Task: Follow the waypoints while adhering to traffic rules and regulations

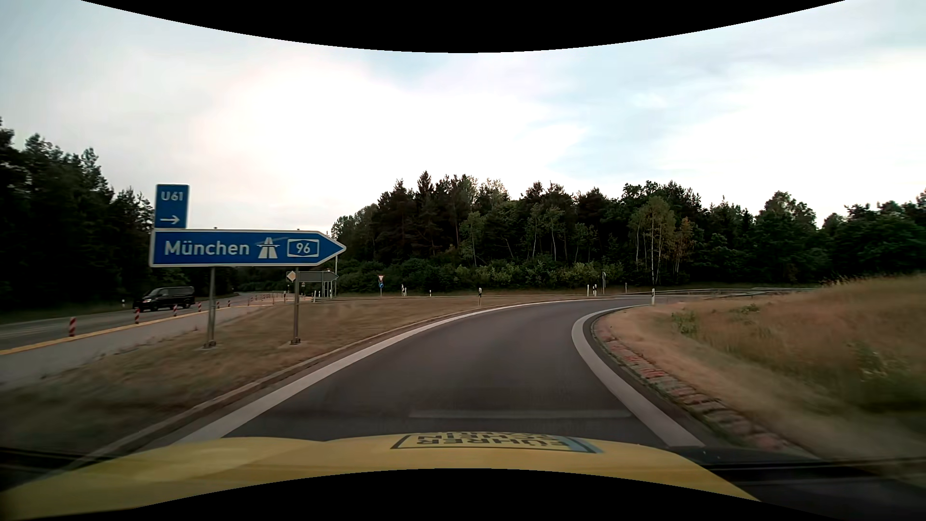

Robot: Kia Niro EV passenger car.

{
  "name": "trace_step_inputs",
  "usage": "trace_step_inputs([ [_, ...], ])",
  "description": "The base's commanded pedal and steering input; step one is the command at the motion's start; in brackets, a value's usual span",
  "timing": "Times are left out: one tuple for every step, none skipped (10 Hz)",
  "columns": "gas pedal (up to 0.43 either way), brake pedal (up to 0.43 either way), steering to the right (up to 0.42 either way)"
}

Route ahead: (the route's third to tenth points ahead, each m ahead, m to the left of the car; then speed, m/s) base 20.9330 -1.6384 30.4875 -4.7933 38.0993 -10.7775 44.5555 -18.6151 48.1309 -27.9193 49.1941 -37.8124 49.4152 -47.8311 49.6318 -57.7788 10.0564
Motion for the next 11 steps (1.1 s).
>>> trace_step_inputs([
  [0.067, 0.000, 0.064],
  [0.067, 0.000, 0.065],
  [0.039, 0.000, 0.065],
  [0.000, 0.000, 0.066],
  [0.000, 0.000, 0.068],
  [0.000, 0.000, 0.072],
  [0.000, 0.000, 0.072],
  [0.000, 0.000, 0.072],
  [0.000, 0.000, 0.074],
  [0.000, 0.000, 0.078],
  [0.000, 0.000, 0.086],
])
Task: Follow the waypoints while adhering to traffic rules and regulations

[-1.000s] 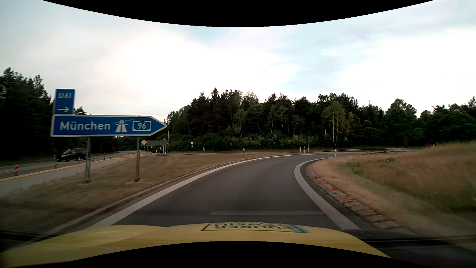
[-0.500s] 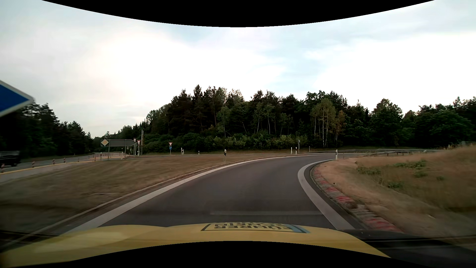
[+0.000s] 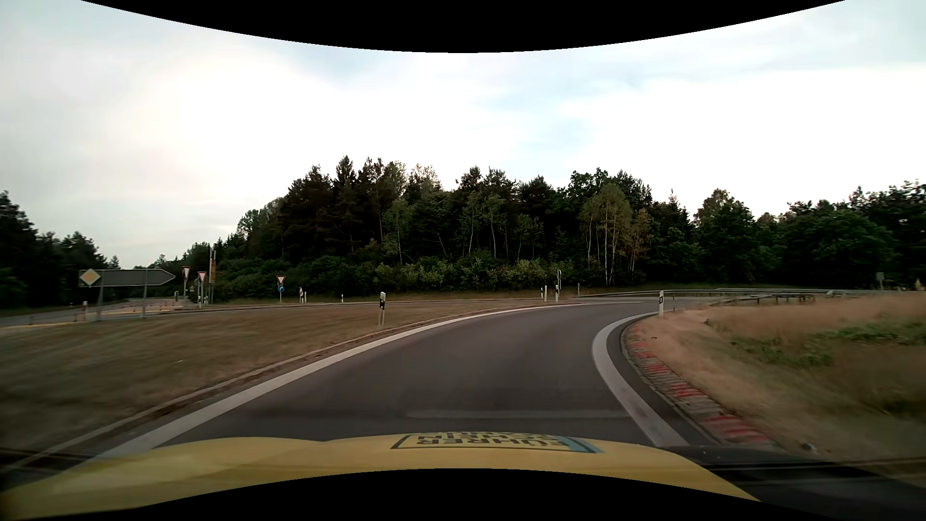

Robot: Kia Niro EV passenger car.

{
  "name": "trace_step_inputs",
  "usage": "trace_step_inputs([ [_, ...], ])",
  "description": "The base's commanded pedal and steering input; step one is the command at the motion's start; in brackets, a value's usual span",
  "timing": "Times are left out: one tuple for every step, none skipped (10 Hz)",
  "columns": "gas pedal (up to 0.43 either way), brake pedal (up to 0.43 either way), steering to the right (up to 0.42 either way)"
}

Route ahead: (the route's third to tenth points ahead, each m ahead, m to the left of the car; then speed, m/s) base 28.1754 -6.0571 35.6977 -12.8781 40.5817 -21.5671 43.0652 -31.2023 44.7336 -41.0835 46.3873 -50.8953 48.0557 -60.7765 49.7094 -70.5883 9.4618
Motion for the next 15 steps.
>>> trace_step_inputs([
  [0.000, 0.000, 0.093],
  [0.000, 0.000, 0.102],
  [0.000, 0.000, 0.108],
  [0.008, 0.000, 0.114],
  [0.039, 0.000, 0.120],
  [0.047, 0.000, 0.121],
  [0.059, 0.000, 0.121],
  [0.067, 0.000, 0.121],
  [0.079, 0.000, 0.121],
  [0.079, 0.000, 0.121],
  [0.087, 0.000, 0.121],
  [0.087, 0.000, 0.121],
  [0.087, 0.000, 0.121],
  [0.087, 0.000, 0.124],
  [0.087, 0.000, 0.132],
])
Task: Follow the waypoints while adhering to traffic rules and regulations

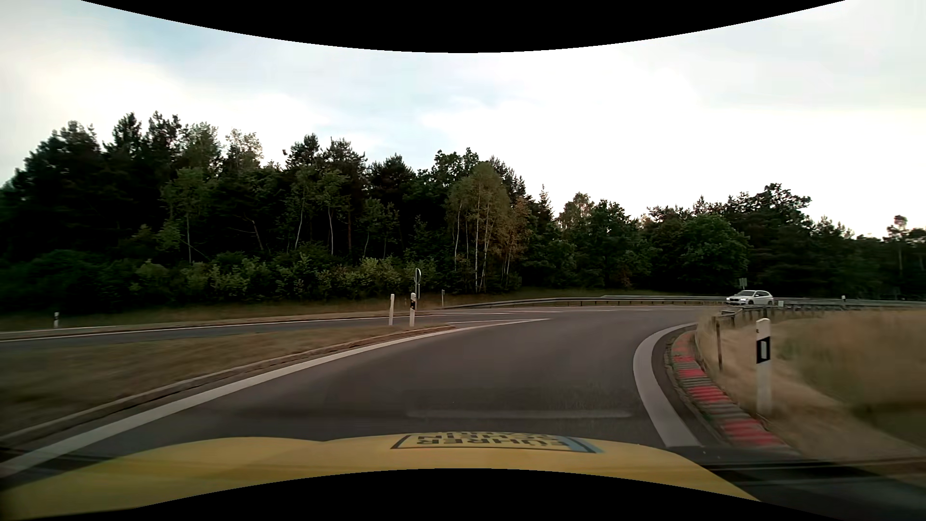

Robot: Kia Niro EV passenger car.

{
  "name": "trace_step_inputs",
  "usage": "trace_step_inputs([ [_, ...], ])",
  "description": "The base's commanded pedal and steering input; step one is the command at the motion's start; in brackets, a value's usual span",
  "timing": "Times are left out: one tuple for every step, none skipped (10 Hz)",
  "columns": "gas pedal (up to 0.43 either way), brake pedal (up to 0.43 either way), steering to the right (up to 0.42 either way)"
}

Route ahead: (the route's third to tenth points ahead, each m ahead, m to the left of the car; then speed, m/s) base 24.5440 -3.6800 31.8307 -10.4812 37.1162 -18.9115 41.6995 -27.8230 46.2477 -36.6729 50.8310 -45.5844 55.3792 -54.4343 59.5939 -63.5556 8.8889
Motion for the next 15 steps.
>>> trace_step_inputs([
  [0.087, 0.000, 0.140],
  [0.087, 0.000, 0.145],
  [0.098, 0.000, 0.146],
  [0.098, 0.000, 0.146],
  [0.098, 0.000, 0.146],
  [0.110, 0.000, 0.146],
  [0.110, 0.000, 0.146],
  [0.130, 0.000, 0.146],
  [0.130, 0.000, 0.146],
  [0.138, 0.000, 0.147],
  [0.138, 0.000, 0.149],
  [0.138, 0.000, 0.150],
  [0.138, 0.000, 0.150],
  [0.138, 0.000, 0.150],
  [0.150, 0.000, 0.150],
])
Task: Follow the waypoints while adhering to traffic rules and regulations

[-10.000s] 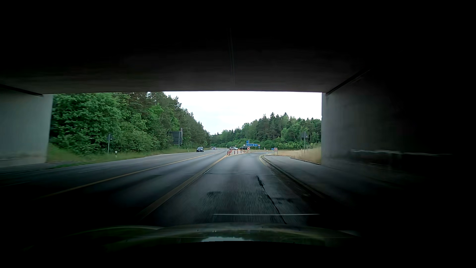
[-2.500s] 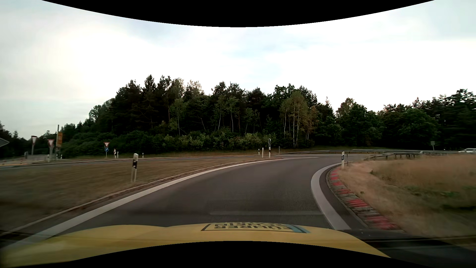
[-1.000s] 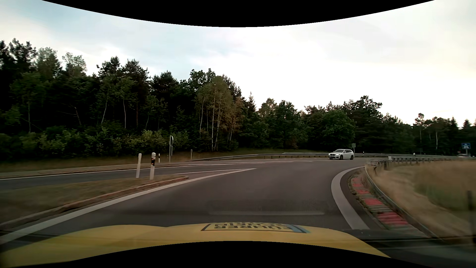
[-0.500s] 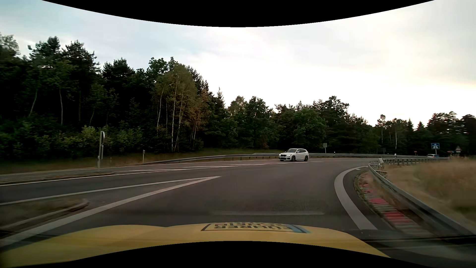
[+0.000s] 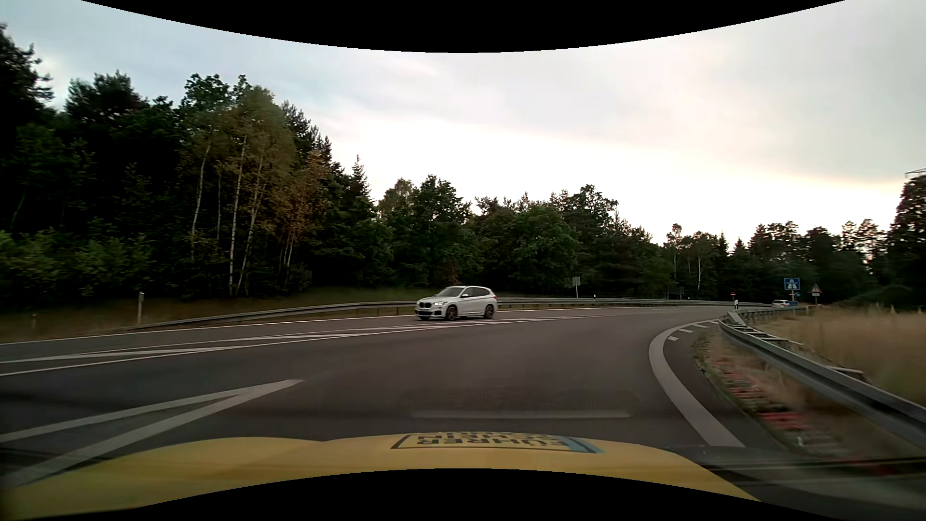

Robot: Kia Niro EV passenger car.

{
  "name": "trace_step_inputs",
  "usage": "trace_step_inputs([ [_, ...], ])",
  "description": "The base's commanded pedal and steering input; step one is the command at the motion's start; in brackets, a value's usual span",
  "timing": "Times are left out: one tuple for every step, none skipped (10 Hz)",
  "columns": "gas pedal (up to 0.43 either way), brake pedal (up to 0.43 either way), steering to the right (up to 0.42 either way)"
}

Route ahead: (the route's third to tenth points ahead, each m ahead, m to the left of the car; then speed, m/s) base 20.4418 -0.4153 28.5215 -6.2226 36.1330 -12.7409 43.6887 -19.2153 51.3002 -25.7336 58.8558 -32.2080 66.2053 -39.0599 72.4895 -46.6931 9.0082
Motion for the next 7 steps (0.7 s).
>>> trace_step_inputs([
  [0.150, 0.000, 0.150],
  [0.157, 0.000, 0.149],
  [0.157, 0.000, 0.148],
  [0.157, 0.000, 0.146],
  [0.169, 0.000, 0.140],
  [0.169, 0.000, 0.135],
  [0.169, 0.000, 0.133],
])
